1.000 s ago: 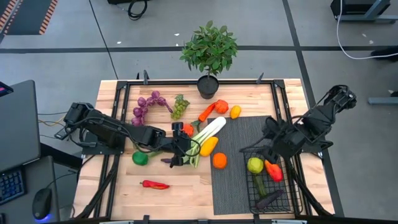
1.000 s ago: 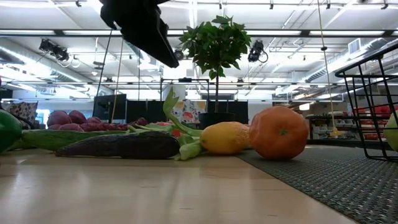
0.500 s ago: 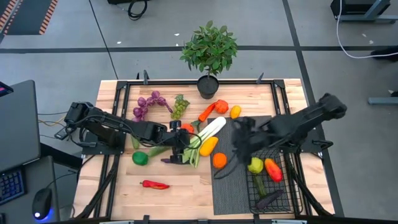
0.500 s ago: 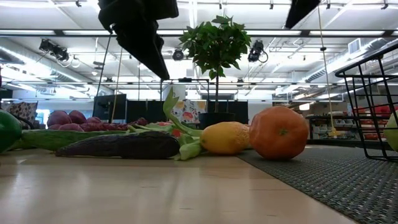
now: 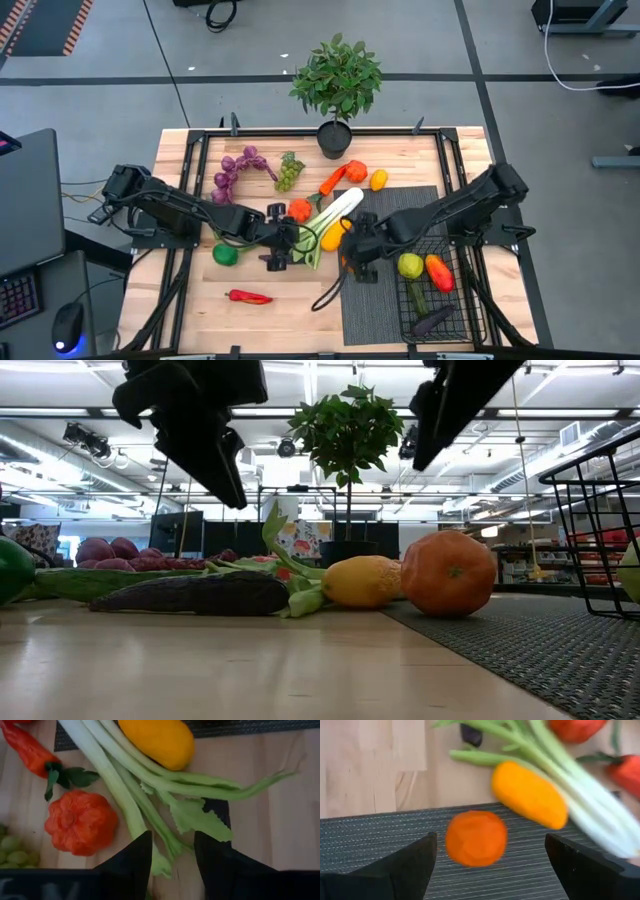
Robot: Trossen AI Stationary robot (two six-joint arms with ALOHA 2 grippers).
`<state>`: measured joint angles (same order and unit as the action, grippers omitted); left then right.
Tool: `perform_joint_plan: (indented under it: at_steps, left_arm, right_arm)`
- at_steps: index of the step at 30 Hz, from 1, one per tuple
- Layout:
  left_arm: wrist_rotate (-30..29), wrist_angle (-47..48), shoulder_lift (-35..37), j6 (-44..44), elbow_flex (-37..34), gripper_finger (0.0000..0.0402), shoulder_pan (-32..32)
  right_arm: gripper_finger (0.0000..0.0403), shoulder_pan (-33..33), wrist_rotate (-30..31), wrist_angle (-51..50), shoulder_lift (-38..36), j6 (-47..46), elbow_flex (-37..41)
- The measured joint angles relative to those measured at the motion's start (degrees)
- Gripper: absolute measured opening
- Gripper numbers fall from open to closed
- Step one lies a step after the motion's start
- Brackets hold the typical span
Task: Build produce basket
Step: Put the orange into the black wire basket
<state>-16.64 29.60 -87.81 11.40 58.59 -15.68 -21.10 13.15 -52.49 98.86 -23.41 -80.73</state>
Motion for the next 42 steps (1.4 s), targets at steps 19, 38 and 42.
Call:
perform_joint_plan:
  at_steps: [19,38,42]
  left_arm:
    - [0.02,-7.61,-0.33,6.45,0.02,0.0161,-1.6]
    - [0.0,-8.26,-0.33,7.49,0.02,0.0163,-1.89]
    - [0.02,-8.0,-0.33,7.52,0.02,0.0162,-1.94]
  right_arm:
    - [0.0396,3.13,-6.55,7.37,8.59,-0.18,7.1]
    - [0.033,2.11,-5.37,-11.01,1.06,-7.67,-2.17]
    - [0.0339,-1.51,-5.7,-23.16,-4.37,-17.15,-10.86]
